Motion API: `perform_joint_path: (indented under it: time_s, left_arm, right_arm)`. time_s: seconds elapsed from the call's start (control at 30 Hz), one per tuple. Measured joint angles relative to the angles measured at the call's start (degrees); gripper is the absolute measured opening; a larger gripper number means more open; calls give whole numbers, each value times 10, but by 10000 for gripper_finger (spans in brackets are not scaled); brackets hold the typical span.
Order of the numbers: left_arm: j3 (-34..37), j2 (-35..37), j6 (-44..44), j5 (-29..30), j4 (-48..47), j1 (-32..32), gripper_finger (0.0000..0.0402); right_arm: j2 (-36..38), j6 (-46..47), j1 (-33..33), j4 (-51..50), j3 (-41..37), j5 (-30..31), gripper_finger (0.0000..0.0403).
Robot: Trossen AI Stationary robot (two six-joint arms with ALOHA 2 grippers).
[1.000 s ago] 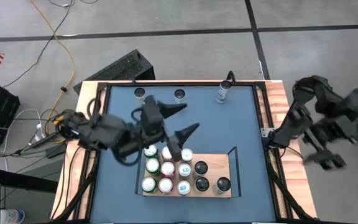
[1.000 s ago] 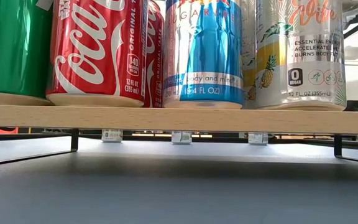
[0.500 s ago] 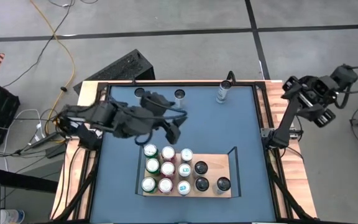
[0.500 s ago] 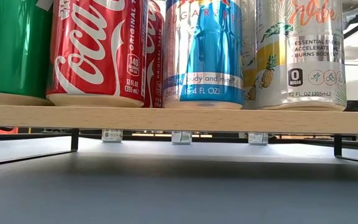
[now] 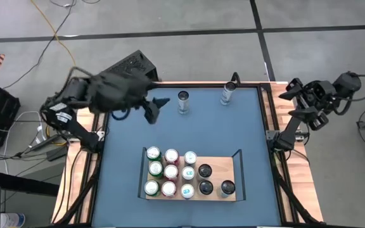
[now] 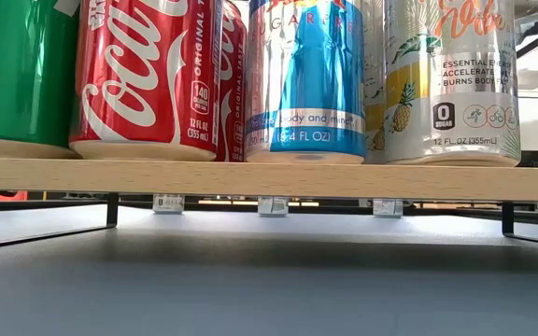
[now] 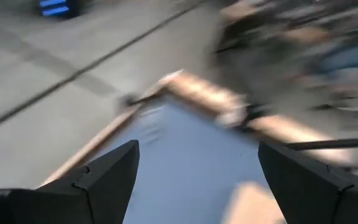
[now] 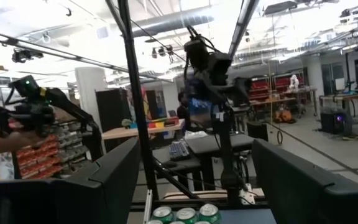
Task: Place canned beverage on shelf
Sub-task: Put the white-yellow soda can on the shelf aligned with the other white-yellow soda cans
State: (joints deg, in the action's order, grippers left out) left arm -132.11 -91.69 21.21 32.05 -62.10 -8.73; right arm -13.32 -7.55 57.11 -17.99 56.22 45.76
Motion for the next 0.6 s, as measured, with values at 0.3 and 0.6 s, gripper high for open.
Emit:
perform_joint_path:
  time_s: [0.3,0.6]
  left_arm:
    - [-1,-70,-153,-76,367,-125,316]
    - [0,-178,-110,-94,466,-156,315]
  right_arm:
    - [0,21,-7,-6,0,-3,301]
    - [0,32,-7,-25,0,-7,301]
